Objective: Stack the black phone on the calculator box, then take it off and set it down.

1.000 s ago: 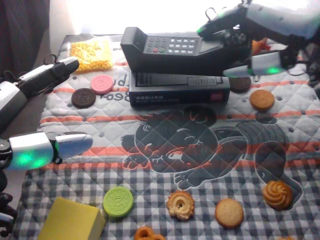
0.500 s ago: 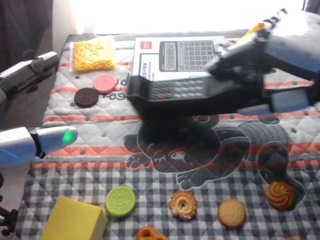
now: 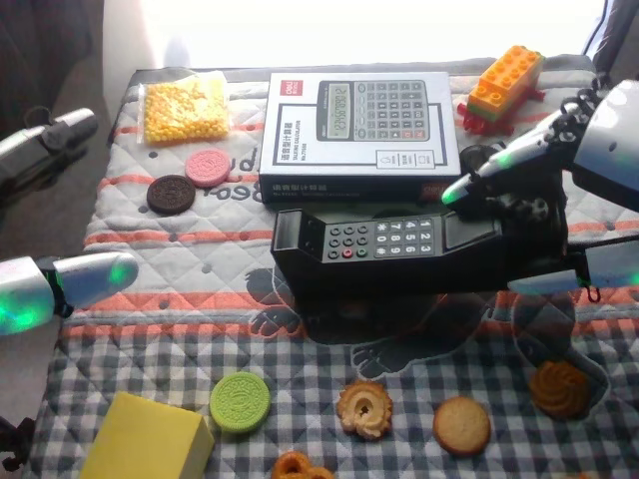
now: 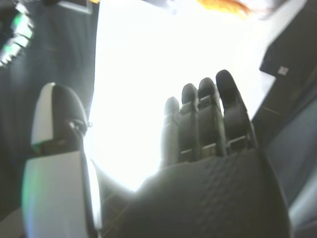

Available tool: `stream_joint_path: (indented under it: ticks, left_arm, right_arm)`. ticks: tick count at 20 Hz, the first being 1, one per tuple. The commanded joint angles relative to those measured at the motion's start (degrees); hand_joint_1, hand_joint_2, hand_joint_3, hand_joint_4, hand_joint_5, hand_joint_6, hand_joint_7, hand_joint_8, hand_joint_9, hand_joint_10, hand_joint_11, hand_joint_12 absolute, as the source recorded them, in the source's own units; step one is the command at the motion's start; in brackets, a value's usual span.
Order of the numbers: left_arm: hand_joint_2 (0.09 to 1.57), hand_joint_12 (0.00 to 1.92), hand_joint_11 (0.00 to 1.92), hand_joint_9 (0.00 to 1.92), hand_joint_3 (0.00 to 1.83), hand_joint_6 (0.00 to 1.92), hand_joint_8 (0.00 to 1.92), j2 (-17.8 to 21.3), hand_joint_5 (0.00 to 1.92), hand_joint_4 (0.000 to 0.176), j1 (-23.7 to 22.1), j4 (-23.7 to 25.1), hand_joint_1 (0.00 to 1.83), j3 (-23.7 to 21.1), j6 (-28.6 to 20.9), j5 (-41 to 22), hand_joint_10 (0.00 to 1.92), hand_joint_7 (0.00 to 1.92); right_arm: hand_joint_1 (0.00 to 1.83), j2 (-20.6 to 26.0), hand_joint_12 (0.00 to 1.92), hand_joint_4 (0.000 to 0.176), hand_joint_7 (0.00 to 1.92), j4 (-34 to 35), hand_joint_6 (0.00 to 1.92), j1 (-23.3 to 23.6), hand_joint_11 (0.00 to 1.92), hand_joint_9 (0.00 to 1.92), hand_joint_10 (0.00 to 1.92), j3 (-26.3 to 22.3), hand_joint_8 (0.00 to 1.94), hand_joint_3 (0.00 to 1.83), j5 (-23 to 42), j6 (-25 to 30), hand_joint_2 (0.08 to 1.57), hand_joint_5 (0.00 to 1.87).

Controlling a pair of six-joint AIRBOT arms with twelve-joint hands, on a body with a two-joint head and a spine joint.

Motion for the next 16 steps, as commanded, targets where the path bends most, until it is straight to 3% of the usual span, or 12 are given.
stream_joint_path:
  ticks: [1, 3, 5, 6, 7, 8, 9, 10, 11, 13, 14, 16]
  left_arm:
    - [0.91, 0.59, 0.0, 0.23, 0.0, 0.0, 0.0, 0.37, 0.24, 0.075, -0.28, 1.01, 0.86, 0.13, -0.74, -7.03, 0.0, 0.29]
    - [0.92, 0.62, 0.0, 0.24, 0.0, 0.0, 0.0, 0.36, 0.23, 0.068, -0.13, 0.88, 0.85, 0.11, -0.81, -7.03, 0.01, 0.3]
    - [0.93, 0.61, 0.0, 0.25, 0.0, 0.0, 0.0, 0.36, 0.24, 0.064, -0.04, 0.83, 0.86, 0.11, -1.12, -7.05, 0.0, 0.31]
    - [0.93, 0.6, 0.0, 0.25, 0.0, 0.0, 0.0, 0.36, 0.23, 0.052, 0.01, 0.83, 0.84, 0.11, -1.26, -7.09, 0.0, 0.3]
    - [0.93, 0.59, 0.0, 0.25, 0.0, 0.0, 0.0, 0.35, 0.23, 0.049, 0.01, 0.83, 0.84, 0.12, -1.32, -7.09, 0.0, 0.31]
    - [0.93, 0.53, 0.0, 0.24, 0.0, 0.0, 0.0, 0.34, 0.22, 0.058, 0.02, 0.83, 0.84, 0.12, -1.37, -7.11, 0.0, 0.3]
    - [0.92, 0.57, 0.0, 0.25, 0.0, 0.0, 0.0, 0.34, 0.23, 0.063, 0.04, 0.79, 0.85, 0.12, -1.39, -7.11, 0.01, 0.31]
    - [0.92, 0.6, 0.0, 0.25, 0.0, 0.0, 0.0, 0.34, 0.23, 0.065, 0.1, 0.73, 0.85, 0.12, -1.45, -7.1, 0.01, 0.31]
    - [0.92, 0.58, 0.0, 0.25, 0.0, 0.0, 0.0, 0.34, 0.23, 0.062, 0.18, 0.67, 0.86, 0.12, -1.58, -7.1, 0.0, 0.31]
    - [0.93, 0.51, 0.0, 0.24, 0.0, 0.0, 0.0, 0.31, 0.23, 0.067, 0.3, 0.58, 0.86, 0.14, -1.7, -7.12, 0.0, 0.3]
    - [0.93, 0.47, 0.0, 0.23, 0.0, 0.0, 0.0, 0.24, 0.23, 0.069, 0.37, 0.54, 0.85, 0.19, -1.77, -7.16, 0.0, 0.3]
    - [0.92, 0.47, 0.0, 0.23, 0.0, 0.0, 0.0, 0.1, 0.23, 0.075, 0.38, 0.54, 0.84, 0.3, -1.95, -7.23, 0.0, 0.29]
  right_arm:
    - [1.25, 0.28, 0.92, 0.0, 1.11, 0.83, 0.94, -0.22, 1.02, 1.22, 0.46, -0.06, 0.86, 0.0, 5.55, 0.17, 1.1, 0.95]
    - [1.25, 0.28, 0.86, 0.0, 1.1, 0.82, 0.93, -1.78, 1.0, 1.27, 0.24, -0.15, 0.91, 0.0, 5.55, 0.98, 1.1, 0.94]
    - [1.25, 0.28, 1.0, 0.0, 1.07, 0.83, 0.86, -3.27, 0.91, 1.25, 0.21, -0.17, 1.01, 0.0, 5.52, 1.3, 1.11, 0.96]
    - [1.23, 0.32, 1.01, 0.0, 1.05, 0.85, 1.0, -4.27, 0.84, 1.18, 0.17, -0.13, 0.98, 0.0, 5.38, 1.54, 1.12, 0.9]
    - [1.15, 0.45, 0.91, 0.0, 0.85, 0.85, 0.36, -4.59, 0.66, 1.02, 0.08, -0.13, 0.42, 0.0, 5.26, 1.68, 1.1, 0.7]
    - [1.08, 0.92, 0.77, 0.0, 0.76, 0.85, 0.1, -5.48, 0.57, 0.89, 0.02, -0.18, 0.14, 0.0, 4.98, 1.75, 1.07, 0.6]
    - [0.94, 0.96, 0.51, 0.03, 0.47, 0.85, 0.02, -5.94, 0.33, 0.56, 0.0, -0.19, 0.03, 0.0, 4.88, 1.76, 1.05, 0.34]
    - [0.9, 0.96, 0.31, 0.078, 0.33, 0.85, 0.0, -6.37, 0.25, 0.39, 0.0, -0.22, 0.0, 0.0, 4.77, 1.76, 1.03, 0.22]
    - [0.84, 0.96, 0.22, 0.107, 0.18, 0.84, 0.0, -6.55, 0.14, 0.23, 0.0, -0.23, 0.0, 0.0, 4.74, 1.76, 1.01, 0.09]
    - [0.76, 1.11, 0.1, 0.115, 0.03, 0.84, 0.0, -6.56, 0.05, 0.09, 0.0, -0.25, 0.0, 0.0, 4.74, 1.76, 1.0, 0.0]
    - [0.72, 1.25, 0.07, 0.142, 0.01, 0.84, 0.0, -6.56, 0.01, 0.07, 0.0, -0.29, 0.0, 0.0, 4.74, 1.76, 0.98, 0.0]
    - [0.62, 1.72, 0.0, 0.133, 0.01, 0.85, 0.0, -6.56, 0.0, 0.03, 0.0, -0.55, 0.0, 0.0, 4.79, 1.76, 0.95, 0.0]
